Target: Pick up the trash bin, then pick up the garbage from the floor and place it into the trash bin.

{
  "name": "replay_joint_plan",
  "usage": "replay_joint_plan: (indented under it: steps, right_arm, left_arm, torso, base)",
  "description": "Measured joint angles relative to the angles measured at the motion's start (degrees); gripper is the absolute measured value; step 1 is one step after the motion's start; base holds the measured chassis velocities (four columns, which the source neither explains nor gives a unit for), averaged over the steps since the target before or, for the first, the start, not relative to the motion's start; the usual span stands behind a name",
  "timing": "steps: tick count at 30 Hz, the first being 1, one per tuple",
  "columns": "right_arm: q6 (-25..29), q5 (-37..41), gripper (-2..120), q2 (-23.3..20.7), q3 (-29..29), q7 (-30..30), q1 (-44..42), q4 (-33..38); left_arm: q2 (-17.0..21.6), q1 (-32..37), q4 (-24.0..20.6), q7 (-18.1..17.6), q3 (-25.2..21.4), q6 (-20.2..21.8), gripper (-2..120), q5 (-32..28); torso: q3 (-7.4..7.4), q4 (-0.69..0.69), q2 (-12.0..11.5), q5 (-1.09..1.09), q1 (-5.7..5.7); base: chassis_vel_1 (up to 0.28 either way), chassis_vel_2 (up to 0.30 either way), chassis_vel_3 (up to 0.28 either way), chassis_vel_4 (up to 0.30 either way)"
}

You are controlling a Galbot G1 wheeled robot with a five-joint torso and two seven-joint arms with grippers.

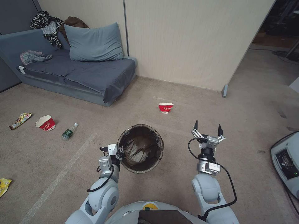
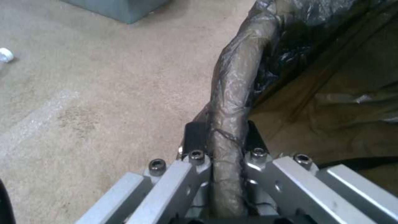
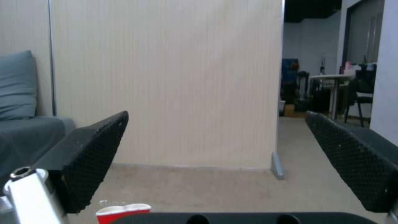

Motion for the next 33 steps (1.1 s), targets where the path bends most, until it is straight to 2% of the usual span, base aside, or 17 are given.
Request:
replay_joint_plan:
  steps: [20, 22, 27, 30, 33]
  right_arm:
    - [0.22, -0.24, 100, -0.03, 0.34, -0.74, -0.13, 0.03]
    - [0.20, -0.28, 100, -0.02, 0.34, -0.73, -0.17, 0.08]
    - [0.19, -0.50, 100, 0.02, 0.31, -0.75, -0.30, 0.14]
    - [0.19, -0.61, 100, 0.14, 0.30, -0.71, -0.32, 0.23]
    - [0.19, -0.74, 100, 0.25, 0.18, -0.74, -0.37, 0.32]
  left_arm:
    - [-0.30, 0.21, -0.16, -0.27, -0.43, 0.01, 3, -0.58]
    - [-0.30, 0.17, -0.16, -0.25, -0.35, -0.02, 3, -0.58]
    - [-0.35, 0.16, -0.16, -0.23, -0.33, -0.14, 3, -0.54]
    - [-0.44, 0.19, -0.21, -0.19, -0.29, -0.20, 3, -0.55]
    - [-0.55, 0.17, -0.23, -0.20, -0.31, -0.28, 3, -0.54]
  torso:
    - [-0.01, 0.01, 0.00, 0.01, -0.01]
    - [0.00, -0.02, 0.00, -0.02, 0.00]
    - [0.00, 0.03, 0.00, 0.04, 0.00]
    - [0.00, -0.01, 0.00, 0.01, 0.00]
    - [0.00, 0.02, 0.00, 0.01, 0.00]
  base:
    - [-0.021, 0.023, 0.021, -0.023]
    - [-0.182, 0.190, 0.187, -0.206]
    - [-0.253, 0.241, 0.247, -0.238]
    - [-0.268, 0.252, 0.275, -0.282]
    - [-0.302, 0.326, 0.315, -0.314]
